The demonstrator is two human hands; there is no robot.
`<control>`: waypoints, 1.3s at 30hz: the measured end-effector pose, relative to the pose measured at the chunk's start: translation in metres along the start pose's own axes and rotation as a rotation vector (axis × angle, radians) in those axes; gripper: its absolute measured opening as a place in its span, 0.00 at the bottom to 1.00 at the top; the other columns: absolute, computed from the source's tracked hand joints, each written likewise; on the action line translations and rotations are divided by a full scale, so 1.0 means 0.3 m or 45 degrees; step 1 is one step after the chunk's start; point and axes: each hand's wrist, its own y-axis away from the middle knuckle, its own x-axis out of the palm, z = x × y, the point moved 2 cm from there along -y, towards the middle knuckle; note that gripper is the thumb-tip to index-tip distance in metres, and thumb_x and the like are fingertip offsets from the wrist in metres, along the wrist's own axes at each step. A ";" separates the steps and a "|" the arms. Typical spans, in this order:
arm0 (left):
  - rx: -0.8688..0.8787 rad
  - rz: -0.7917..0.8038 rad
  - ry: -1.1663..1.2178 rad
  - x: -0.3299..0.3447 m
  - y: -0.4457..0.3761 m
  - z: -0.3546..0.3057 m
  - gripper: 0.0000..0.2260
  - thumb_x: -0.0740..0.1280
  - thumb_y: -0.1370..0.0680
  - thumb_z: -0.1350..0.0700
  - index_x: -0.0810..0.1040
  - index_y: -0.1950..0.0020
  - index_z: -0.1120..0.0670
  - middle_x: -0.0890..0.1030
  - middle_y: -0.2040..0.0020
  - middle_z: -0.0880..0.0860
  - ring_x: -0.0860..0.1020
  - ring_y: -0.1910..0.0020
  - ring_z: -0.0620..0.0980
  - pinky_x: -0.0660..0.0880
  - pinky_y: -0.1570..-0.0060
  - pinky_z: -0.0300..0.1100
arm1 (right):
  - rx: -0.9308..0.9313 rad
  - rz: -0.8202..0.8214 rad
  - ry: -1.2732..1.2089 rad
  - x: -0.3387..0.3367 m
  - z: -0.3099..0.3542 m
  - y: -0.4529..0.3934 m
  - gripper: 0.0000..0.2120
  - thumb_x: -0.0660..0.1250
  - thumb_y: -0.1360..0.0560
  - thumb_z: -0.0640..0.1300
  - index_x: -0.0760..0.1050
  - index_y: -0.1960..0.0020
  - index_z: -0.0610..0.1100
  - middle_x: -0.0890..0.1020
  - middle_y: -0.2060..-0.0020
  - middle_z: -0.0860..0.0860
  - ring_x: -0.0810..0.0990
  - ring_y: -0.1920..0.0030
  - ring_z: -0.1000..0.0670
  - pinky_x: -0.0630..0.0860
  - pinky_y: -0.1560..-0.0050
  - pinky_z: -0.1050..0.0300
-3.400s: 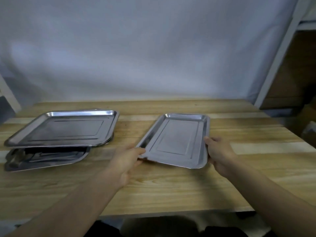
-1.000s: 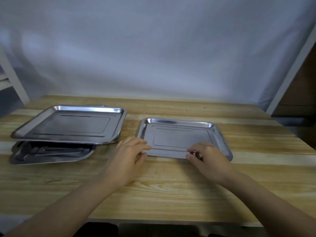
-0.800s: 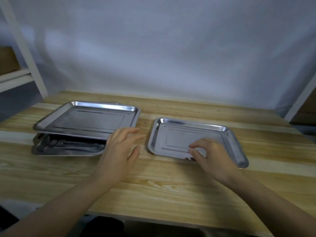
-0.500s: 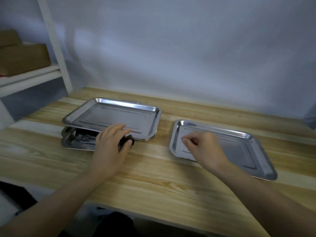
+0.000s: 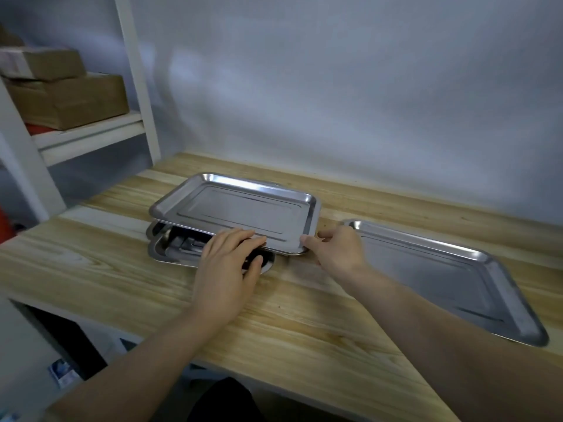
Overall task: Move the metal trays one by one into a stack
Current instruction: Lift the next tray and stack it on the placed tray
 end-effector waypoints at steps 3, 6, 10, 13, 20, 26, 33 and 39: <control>-0.001 -0.013 0.006 0.000 -0.001 -0.001 0.15 0.69 0.24 0.56 0.79 0.38 0.50 0.79 0.37 0.50 0.72 0.34 0.52 0.60 0.32 0.47 | -0.006 -0.018 0.016 0.009 0.024 0.002 0.10 0.72 0.26 0.45 0.82 0.53 0.38 0.80 0.65 0.53 0.76 0.65 0.56 0.71 0.67 0.62; -0.008 -0.009 0.012 0.000 -0.003 -0.003 0.15 0.69 0.24 0.56 0.79 0.37 0.50 0.79 0.37 0.50 0.72 0.34 0.51 0.61 0.32 0.48 | 0.016 -0.057 0.006 0.012 0.040 -0.002 0.09 0.72 0.27 0.41 0.76 0.65 0.44 0.76 0.69 0.54 0.74 0.67 0.57 0.71 0.66 0.61; -0.011 -0.009 0.016 -0.004 -0.004 -0.005 0.15 0.69 0.24 0.56 0.79 0.37 0.50 0.79 0.37 0.49 0.72 0.34 0.50 0.59 0.32 0.45 | 0.046 -0.076 0.085 0.022 0.059 -0.012 0.14 0.71 0.30 0.37 0.71 0.71 0.43 0.72 0.75 0.50 0.72 0.73 0.51 0.70 0.71 0.58; -0.018 -0.002 0.022 -0.004 -0.008 -0.006 0.16 0.69 0.24 0.56 0.79 0.37 0.49 0.78 0.36 0.49 0.71 0.33 0.50 0.58 0.32 0.44 | 0.079 -0.072 0.083 0.021 0.065 -0.019 0.19 0.70 0.30 0.34 0.64 0.73 0.45 0.67 0.76 0.51 0.66 0.76 0.53 0.61 0.77 0.63; -0.060 0.013 0.069 -0.009 -0.010 -0.003 0.16 0.69 0.24 0.56 0.78 0.36 0.49 0.74 0.32 0.50 0.69 0.32 0.50 0.58 0.33 0.42 | 0.191 -0.070 -0.072 0.025 0.065 -0.025 0.16 0.69 0.30 0.33 0.67 0.71 0.44 0.69 0.75 0.51 0.67 0.75 0.53 0.61 0.79 0.64; -0.150 0.013 0.197 -0.023 -0.010 -0.014 0.18 0.70 0.25 0.55 0.77 0.35 0.48 0.67 0.28 0.48 0.63 0.29 0.47 0.62 0.32 0.43 | 0.239 -0.040 -0.310 0.023 0.070 -0.009 0.03 0.68 0.33 0.32 0.78 0.65 0.37 0.76 0.72 0.47 0.69 0.74 0.50 0.65 0.73 0.59; -0.376 -0.200 0.441 -0.070 -0.012 -0.048 0.19 0.68 0.24 0.56 0.72 0.35 0.50 0.65 0.34 0.48 0.60 0.34 0.42 0.61 0.35 0.42 | 0.295 0.032 -0.489 -0.009 0.081 0.008 0.04 0.65 0.27 0.36 0.77 0.59 0.37 0.79 0.71 0.43 0.75 0.77 0.47 0.65 0.77 0.59; -0.980 -0.510 0.748 -0.108 -0.044 -0.059 0.26 0.70 0.27 0.56 0.64 0.32 0.54 0.64 0.37 0.50 0.68 0.36 0.53 0.70 0.36 0.54 | 0.351 0.180 -0.873 -0.032 0.102 0.033 0.03 0.66 0.23 0.34 0.76 0.50 0.35 0.84 0.58 0.40 0.84 0.61 0.43 0.81 0.72 0.56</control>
